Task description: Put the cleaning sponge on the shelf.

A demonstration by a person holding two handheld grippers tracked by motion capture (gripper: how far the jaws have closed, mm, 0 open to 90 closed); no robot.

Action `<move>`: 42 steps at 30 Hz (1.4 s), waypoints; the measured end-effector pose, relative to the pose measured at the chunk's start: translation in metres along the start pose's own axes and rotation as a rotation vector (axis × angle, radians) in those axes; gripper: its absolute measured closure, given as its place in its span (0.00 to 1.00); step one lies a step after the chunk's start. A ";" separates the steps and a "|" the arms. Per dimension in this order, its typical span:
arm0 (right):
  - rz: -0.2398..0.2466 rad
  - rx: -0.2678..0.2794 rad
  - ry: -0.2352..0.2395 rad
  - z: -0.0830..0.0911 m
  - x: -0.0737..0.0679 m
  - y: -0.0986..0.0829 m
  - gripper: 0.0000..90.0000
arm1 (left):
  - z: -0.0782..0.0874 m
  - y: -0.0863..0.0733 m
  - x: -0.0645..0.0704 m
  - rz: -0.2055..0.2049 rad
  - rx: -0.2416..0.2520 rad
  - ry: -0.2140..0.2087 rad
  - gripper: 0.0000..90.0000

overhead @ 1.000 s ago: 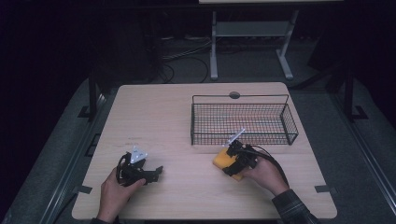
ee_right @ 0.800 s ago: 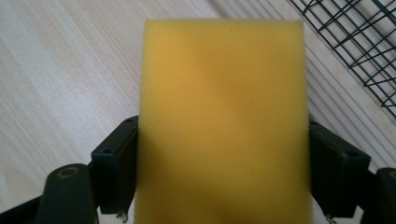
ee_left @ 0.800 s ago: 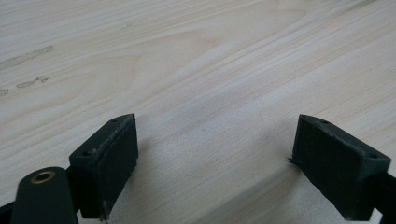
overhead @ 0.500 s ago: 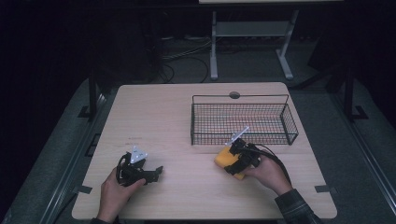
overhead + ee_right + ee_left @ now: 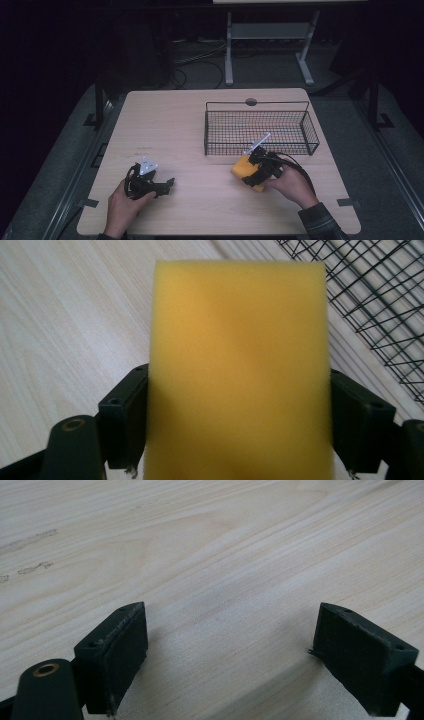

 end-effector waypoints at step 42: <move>-0.071 0.092 -0.063 0.066 0.034 -0.001 0.25 | 0.000 0.000 0.000 0.005 0.004 -0.001 0.15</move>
Point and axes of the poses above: each handheld gripper's, and its own axes: z roughly backward along the jaws, y roughly out of its top, x roughly to its right, the point moved 6 cm from there along -z, roughly forward along the jaws, and after that the axes turned 1 degree about -y, right-handed, at the moved point
